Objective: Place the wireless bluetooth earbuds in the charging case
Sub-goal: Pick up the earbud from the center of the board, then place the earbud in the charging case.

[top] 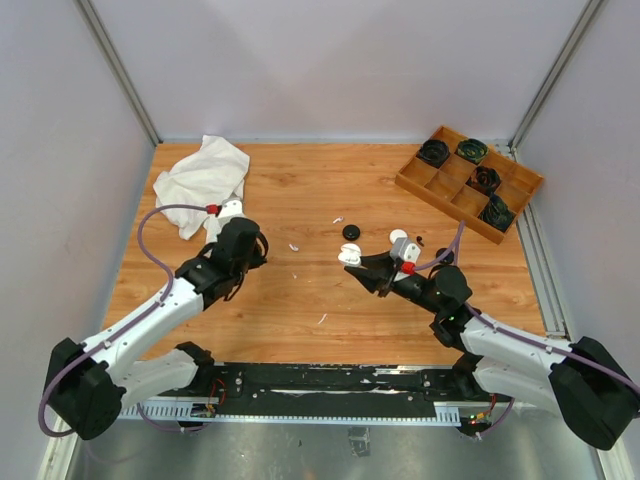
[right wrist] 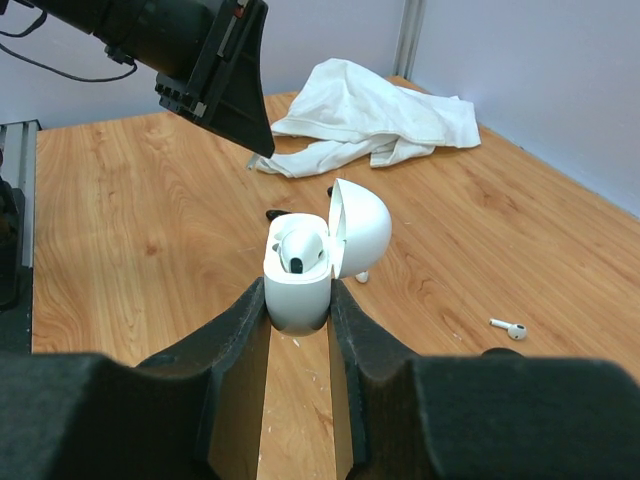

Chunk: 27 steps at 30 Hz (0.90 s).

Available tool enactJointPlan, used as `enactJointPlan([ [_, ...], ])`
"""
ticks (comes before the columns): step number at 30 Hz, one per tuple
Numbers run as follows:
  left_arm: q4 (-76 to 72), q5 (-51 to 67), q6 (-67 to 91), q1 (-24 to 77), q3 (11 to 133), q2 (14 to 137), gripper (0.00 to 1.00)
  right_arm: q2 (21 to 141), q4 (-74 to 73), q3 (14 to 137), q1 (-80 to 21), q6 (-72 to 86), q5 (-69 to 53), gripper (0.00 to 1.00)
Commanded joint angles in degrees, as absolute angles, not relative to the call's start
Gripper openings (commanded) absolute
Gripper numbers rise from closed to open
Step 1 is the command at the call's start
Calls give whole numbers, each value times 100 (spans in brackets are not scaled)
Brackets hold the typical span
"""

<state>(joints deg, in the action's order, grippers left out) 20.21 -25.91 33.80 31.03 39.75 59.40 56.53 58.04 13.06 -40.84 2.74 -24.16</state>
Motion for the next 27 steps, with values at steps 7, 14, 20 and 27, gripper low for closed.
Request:
enactJointPlan([
  [7,1398,-4062,3078,4749,4734,5618,9,5708,6063,1638,-4273,54,-2357,1],
  [14,766,-4312,2827,5389,4968,5677,9,5829,6141,1726,-4331,104,-2282,1],
  [20,107,-4469,2635,5897,5005,5783,9,5905,6270,1736,-4382,235,-2028,1],
  [27,-495,-4588,2413,6357,5009,6121,9,5955,6465,1648,-4389,350,-1803,2],
])
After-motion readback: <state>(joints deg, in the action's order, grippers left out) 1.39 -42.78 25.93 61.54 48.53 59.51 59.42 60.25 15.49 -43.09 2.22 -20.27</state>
